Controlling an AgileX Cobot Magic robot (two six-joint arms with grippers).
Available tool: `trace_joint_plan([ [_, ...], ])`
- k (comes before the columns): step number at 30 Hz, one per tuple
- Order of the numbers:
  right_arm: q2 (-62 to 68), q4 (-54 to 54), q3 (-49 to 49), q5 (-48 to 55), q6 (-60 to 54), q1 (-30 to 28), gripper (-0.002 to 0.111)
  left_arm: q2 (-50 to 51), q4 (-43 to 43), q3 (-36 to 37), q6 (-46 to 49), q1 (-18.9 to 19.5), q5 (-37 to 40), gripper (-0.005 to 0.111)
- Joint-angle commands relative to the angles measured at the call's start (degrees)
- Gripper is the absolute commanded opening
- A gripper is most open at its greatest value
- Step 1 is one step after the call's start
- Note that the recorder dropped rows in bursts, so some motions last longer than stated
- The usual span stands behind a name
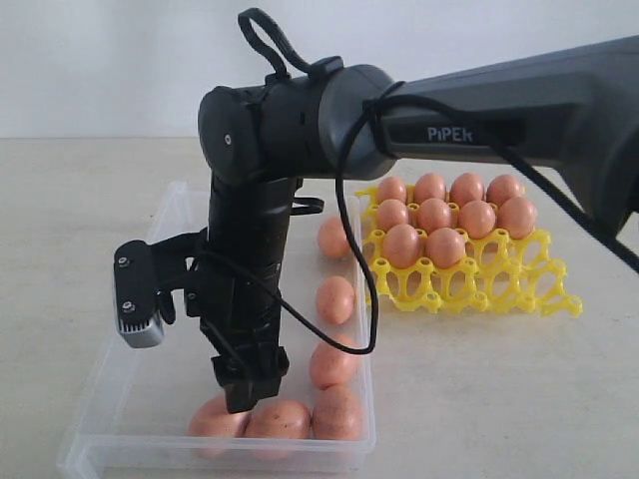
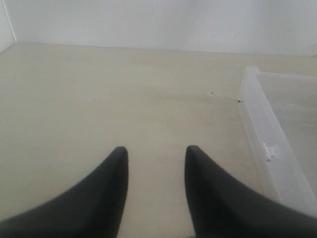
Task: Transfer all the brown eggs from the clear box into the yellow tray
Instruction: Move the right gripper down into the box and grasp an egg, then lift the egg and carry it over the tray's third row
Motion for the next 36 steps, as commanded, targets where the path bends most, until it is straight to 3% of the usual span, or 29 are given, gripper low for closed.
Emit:
trace_joint_plan([
  [1, -0.2, 2.0, -0.3, 0.5, -5.1, 0.0, 0.074, 0.0, 0.4, 0.2, -1.5, -0.1, 0.2, 0.063],
  [3, -0.1, 3.7, -0.3, 0.5, -5.6, 0.0, 0.074, 0.0, 0.4, 0.2, -1.8, -0.1, 0.1, 0.077],
  [5, 0.6, 4.9, -0.3, 0.5, -5.6, 0.0, 0.074, 0.0, 0.4, 0.2, -3.5, -0.1, 0.1, 0.085],
  [13, 5.9, 4.8, -0.3, -1.9, -5.6, 0.0, 0.074, 0.0, 0.1, 0.2, -8.5, -0.1, 0.8, 0.101],
  [18, 6.6, 5.2, -0.3, -8.9, -5.5, 0.0, 0.073, 0.0, 0.1, 0.2, -8.8, -0.1, 0.8, 0.101],
  [21, 6.6, 5.5, -0.3, -13.0, -3.0, 0.0, 0.054, 0.0, 0.1, 0.2, -8.8, -0.1, 0.8, 0.101],
  [23, 6.6, 5.7, -0.3, -14.5, 0.9, 0.0, 0.031, 0.0, -0.2, 0.2, -8.8, -0.1, 0.8, 0.101],
  [24, 6.6, 5.7, -0.3, -15.0, 4.0, 0.0, 0.012, 0.0, -0.1, 0.2, -8.9, -0.1, 0.8, 0.101],
  [25, 6.6, 5.7, -0.3, -15.0, 5.5, 0.0, -0.001, 0.0, -0.1, 0.2, -9.2, -0.1, 0.8, 0.101],
  [32, 5.3, 5.3, -0.3, -19.5, 18.1, -0.1, 0.001, 0.0, 0.0, 0.2, -9.6, -0.1, 0.8, 0.101],
  [36, 3.2, 5.5, -0.3, -29.7, 34.8, -1.3, -0.001, 0.0, 0.3, 0.2, -8.5, -0.1, 0.4, 0.097],
])
